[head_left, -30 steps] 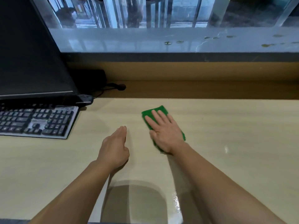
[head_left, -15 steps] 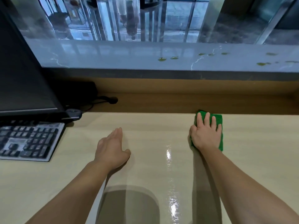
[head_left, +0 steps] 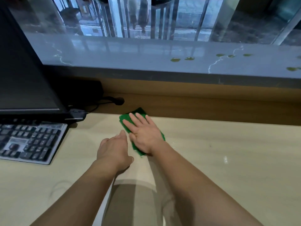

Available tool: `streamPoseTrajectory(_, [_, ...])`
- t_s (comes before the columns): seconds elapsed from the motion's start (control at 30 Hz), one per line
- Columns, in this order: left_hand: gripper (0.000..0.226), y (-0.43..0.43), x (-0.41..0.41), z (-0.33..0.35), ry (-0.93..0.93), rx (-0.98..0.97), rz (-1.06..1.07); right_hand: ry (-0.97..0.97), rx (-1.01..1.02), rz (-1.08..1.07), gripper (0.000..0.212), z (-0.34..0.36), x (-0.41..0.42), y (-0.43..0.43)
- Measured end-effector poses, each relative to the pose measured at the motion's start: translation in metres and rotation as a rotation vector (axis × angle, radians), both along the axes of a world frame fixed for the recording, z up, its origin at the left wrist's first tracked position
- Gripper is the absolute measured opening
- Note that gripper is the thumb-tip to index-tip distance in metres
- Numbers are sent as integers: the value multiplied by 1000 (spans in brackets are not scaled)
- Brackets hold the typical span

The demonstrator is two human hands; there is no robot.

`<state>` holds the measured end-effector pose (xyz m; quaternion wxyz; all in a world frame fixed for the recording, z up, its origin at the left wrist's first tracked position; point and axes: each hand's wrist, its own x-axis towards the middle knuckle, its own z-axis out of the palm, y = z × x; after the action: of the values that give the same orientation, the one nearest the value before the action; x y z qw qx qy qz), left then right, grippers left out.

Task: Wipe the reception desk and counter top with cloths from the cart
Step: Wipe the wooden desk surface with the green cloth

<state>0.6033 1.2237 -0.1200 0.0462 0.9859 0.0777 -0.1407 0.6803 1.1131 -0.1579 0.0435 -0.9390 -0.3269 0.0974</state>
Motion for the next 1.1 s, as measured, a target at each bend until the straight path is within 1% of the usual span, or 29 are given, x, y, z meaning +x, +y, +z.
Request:
streamPoseTrajectory(0.03, [66,-1,1,1,18,20,0,9,-4,-17,55,0,8,-13])
streamPoseTrajectory(0.07, [56,-2,2,1,25,29,-4,17,-7,-67,55,2,17,-29])
streamPoseTrajectory(0.1, [48,-3,2,2,27,32,-2,20,-9,-143,55,3,26,-46])
streamPoseTrajectory(0.13, [44,-4,2,5,27,28,3,15,-11,-232,54,5,34,-66])
streamPoseTrajectory(0.23, [40,-5,1,9,18,0,-9,2,-35,-500,55,5,50,-135])
streamPoseTrajectory(0.37, [46,-1,-1,8,-14,-9,-34,16,-79,-772,57,6,54,-206])
streamPoseTrajectory(0.43, [43,2,-3,5,-41,-29,-41,19,-73,-847,57,6,53,-215])
streamPoseTrajectory(0.53, [46,8,-6,-1,-79,-94,-51,-5,-67,-908,57,5,56,-200])
streamPoseTrajectory(0.57, [50,11,-8,-5,-88,-125,-52,-5,-69,-916,58,5,59,-190])
streamPoseTrajectory(0.63, [68,19,-15,-13,-98,-196,-58,7,-75,-881,59,5,67,-163])
streamPoseTrajectory(0.7, [81,29,-25,-17,-122,-265,-33,7,-56,-777,60,4,75,-125])
streamPoseTrajectory(0.8, [86,48,-40,-20,-167,-280,17,1,-10,-568,57,2,76,-59])
streamPoseTrajectory(0.93, [92,67,-51,-21,-151,-230,28,11,43,-273,55,4,46,20])
streamPoseTrajectory(1.03, [94,69,-56,-20,-152,-212,24,-1,28,-51,56,5,8,55])
streamPoseTrajectory(1.1, [94,66,-61,-19,-146,-199,20,-17,-7,67,56,2,-10,62])
